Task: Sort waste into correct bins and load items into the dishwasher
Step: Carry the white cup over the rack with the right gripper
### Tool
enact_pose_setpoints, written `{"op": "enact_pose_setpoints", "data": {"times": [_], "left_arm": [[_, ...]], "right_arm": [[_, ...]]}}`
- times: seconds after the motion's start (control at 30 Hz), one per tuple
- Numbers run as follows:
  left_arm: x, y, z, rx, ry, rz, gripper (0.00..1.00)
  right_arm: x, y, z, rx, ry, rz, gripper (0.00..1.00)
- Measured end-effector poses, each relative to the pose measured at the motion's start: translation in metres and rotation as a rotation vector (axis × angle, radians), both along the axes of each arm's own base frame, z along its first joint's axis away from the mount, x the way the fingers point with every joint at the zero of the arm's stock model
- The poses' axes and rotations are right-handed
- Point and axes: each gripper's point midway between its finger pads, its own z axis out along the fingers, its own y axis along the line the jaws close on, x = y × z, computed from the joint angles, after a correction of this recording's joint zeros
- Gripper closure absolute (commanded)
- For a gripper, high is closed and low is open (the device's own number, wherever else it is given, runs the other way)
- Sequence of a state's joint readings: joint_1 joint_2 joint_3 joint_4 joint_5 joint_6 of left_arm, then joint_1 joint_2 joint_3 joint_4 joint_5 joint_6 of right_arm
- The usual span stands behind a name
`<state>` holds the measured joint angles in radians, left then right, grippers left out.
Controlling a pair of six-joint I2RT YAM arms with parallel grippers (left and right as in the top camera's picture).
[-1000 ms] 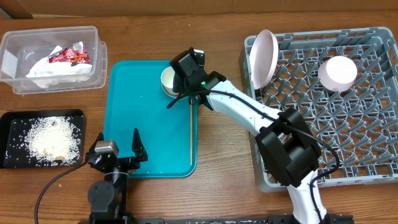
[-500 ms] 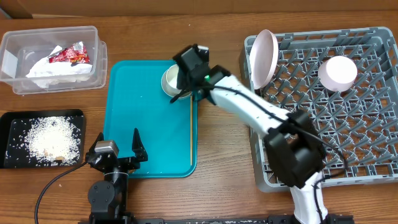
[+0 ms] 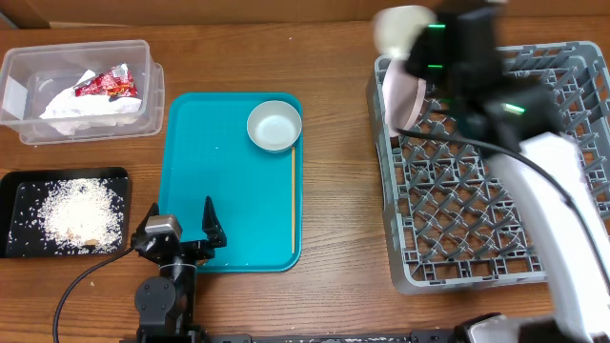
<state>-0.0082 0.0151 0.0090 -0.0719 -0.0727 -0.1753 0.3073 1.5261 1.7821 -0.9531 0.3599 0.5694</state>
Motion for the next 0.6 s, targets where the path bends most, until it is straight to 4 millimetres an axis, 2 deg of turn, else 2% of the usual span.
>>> {"op": "enact_pose_setpoints", "data": {"times": [0.03, 0.1, 0.13, 0.27, 0.4, 0.6], "left_arm": [[0.000, 0.000, 0.000, 0.000, 0.000, 0.000, 0.00], [0.000, 0.000, 0.000, 0.000, 0.000, 0.000, 0.01], [0.000, 0.000, 0.000, 0.000, 0.000, 0.000, 0.01], [0.000, 0.000, 0.000, 0.000, 0.000, 0.000, 0.00], [0.000, 0.000, 0.000, 0.000, 0.000, 0.000, 0.00], [0.000, 0.000, 0.000, 0.000, 0.000, 0.000, 0.00]], "right_arm": [[-0.011, -0.032, 0.006, -0.053, 0.004, -0.090, 0.96], [-0.029, -0.082, 0.012, -0.138, 0.025, -0.237, 0.96], [-0.042, -0.115, 0.011, -0.198, 0.057, -0.347, 0.96], [-0.064, -0.172, 0.001, -0.250, 0.124, -0.547, 0.96], [-0.077, -0.204, -0.028, -0.257, 0.194, -0.669, 0.96], [-0.083, -0.213, -0.097, -0.337, 0.310, -0.731, 0.96]]}}
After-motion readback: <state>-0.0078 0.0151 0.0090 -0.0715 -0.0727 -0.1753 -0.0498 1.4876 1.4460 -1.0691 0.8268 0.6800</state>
